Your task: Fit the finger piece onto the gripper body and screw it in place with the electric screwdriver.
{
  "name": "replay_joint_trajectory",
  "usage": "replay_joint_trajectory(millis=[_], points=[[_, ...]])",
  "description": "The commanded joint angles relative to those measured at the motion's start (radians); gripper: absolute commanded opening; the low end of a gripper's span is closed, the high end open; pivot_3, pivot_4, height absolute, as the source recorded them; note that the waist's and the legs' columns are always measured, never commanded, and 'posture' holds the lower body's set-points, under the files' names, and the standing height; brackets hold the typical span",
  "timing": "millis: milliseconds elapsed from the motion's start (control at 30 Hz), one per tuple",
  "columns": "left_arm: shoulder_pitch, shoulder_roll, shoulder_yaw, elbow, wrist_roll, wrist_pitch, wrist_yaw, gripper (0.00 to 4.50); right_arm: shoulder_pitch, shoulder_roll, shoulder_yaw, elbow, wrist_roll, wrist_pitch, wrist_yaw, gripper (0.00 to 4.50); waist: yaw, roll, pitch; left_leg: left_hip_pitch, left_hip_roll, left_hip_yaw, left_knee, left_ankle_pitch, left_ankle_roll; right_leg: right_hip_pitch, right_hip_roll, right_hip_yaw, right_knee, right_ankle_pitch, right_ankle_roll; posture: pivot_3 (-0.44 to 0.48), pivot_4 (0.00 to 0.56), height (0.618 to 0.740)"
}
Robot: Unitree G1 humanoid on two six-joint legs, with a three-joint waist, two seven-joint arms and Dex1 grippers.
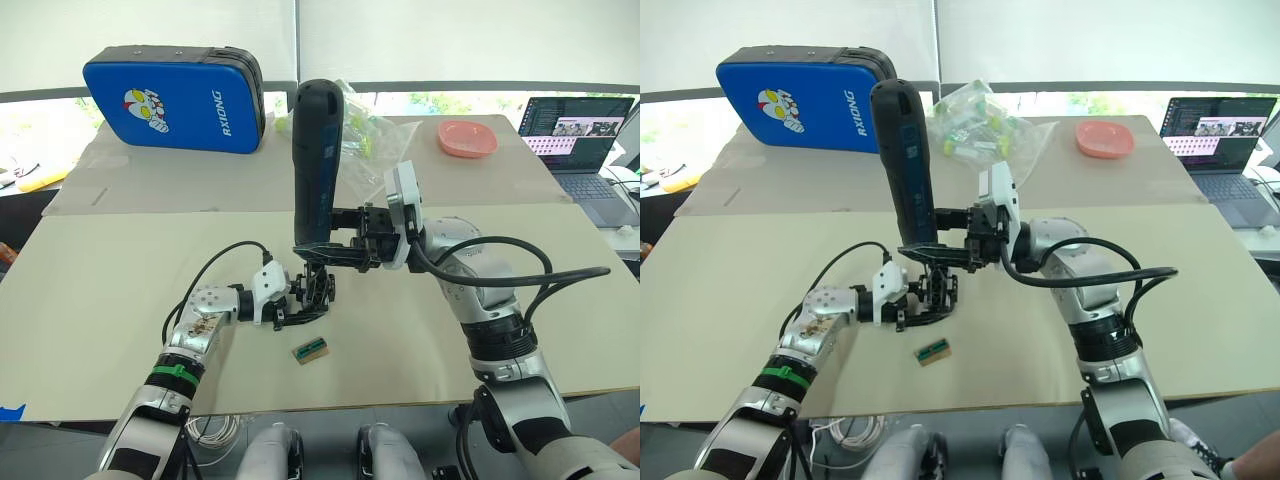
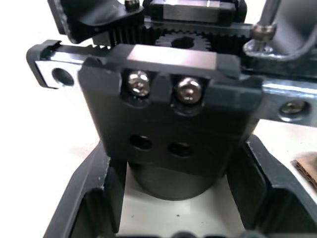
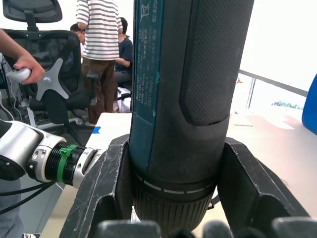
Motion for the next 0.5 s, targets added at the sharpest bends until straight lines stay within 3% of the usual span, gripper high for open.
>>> replay_joint_trajectory(millis=[33,500], points=[[0.011,-0.001,-0.023,0.021,0.026,-0.008,0.0,2.32,-0.009,0.002,0.004,-0.026,-0.014,-0.021,-0.006,1.97,0.0,0.0,0.0,0.0,0.0,0.0,0.0,0.0,0.0,0.0,0.0,0.0,0.0,0.0,0.0,0.0,0.15,0.74],[0.021,-0.002,-0.022,0.009,0.022,0.031,0.008,2.32,0.045,0.018,0.048,-0.007,-0.075,-0.07,-0.033,1.97,-0.002,0.0,-0.003,0.003,0.0,0.0,0.0,-0.001,0.002,0.002,0.0,0.0,0.0,0.0,0.0,0.0,0.15,0.74]])
